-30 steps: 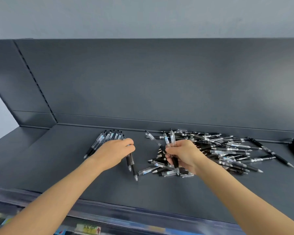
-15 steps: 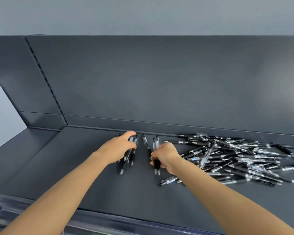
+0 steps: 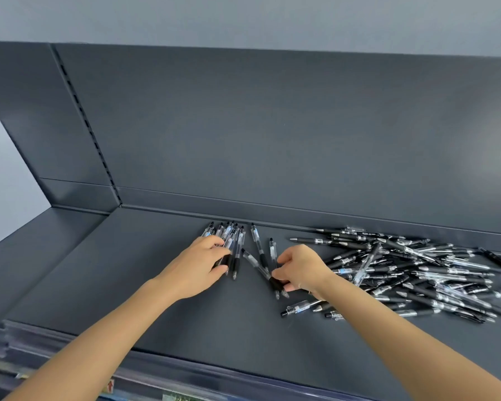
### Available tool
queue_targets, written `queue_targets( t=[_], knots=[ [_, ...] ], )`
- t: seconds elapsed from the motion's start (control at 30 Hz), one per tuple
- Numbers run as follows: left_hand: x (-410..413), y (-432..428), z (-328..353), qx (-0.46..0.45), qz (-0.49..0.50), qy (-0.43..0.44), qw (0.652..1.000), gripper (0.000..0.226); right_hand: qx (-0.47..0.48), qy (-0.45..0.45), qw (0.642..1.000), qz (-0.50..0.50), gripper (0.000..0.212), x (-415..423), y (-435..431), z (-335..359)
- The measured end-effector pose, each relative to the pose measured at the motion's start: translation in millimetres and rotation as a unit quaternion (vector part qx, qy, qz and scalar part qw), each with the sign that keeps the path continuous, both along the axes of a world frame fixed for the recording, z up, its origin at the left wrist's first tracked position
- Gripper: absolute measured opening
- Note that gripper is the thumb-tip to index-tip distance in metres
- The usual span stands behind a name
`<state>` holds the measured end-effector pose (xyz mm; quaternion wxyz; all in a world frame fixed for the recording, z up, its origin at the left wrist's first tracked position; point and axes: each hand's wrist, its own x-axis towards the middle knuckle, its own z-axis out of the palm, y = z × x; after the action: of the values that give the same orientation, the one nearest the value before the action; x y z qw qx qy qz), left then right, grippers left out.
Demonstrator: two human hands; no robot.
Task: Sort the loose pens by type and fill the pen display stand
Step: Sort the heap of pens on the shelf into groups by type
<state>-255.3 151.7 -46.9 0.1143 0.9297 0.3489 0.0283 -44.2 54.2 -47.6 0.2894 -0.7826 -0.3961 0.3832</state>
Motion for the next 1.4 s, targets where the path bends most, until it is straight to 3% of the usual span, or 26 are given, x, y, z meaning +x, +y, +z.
queue_targets(
  t=[0.13, 0.23, 0.3, 0.47, 0.6, 0.8, 0.9, 1.07, 1.17, 1.4],
  knots=[
    [2, 7, -3, 0.018, 0.008, -0.004, 1.000, 0.039, -0.002, 0.039, 0.999, 0.003, 0.031, -7, 9, 2],
    [5, 11, -5, 0.027, 0.005, -0.003, 1.000, 0.040, 0.008, 0.034, 0.999, 0.033, 0.040, -12, 15, 2],
    [4, 11, -6, 0.026, 0.004, -0.003, 1.000, 0.042, 0.017, -0.013, 0.994, 0.105, 0.048, -13, 12, 4],
    [-11, 6, -6, -0.057, -0.013, -0.012, 0.998, 0.063, -0.031, -0.166, 0.931, 0.324, 0.104, -7, -3, 8],
    [-24, 8, -7, -0.083, -0.027, 0.011, 0.996, 0.087, -0.024, -0.226, 0.910, 0.346, 0.083, -10, 0, 5],
    [-24, 18, -9, -0.089, 0.011, -0.014, 0.996, 0.083, 0.035, -0.223, 0.936, 0.271, 0.047, -23, 21, 0],
    [-18, 23, -12, -0.110, 0.024, -0.044, 0.993, 0.081, 0.046, -0.202, 0.952, 0.227, 0.044, -35, 30, 1],
    [-20, 29, -16, -0.120, 0.054, -0.068, 0.989, 0.083, 0.004, -0.156, 0.949, 0.272, 0.067, -34, 27, 3],
    [-23, 32, -17, -0.144, 0.066, -0.076, 0.985, 0.081, 0.016, -0.192, 0.946, 0.261, 0.051, -32, 27, -1],
    [-19, 47, -12, -0.185, 0.060, -0.075, 0.978, 0.082, 0.021, -0.208, 0.950, 0.230, 0.038, -40, 42, -1]
  ],
)
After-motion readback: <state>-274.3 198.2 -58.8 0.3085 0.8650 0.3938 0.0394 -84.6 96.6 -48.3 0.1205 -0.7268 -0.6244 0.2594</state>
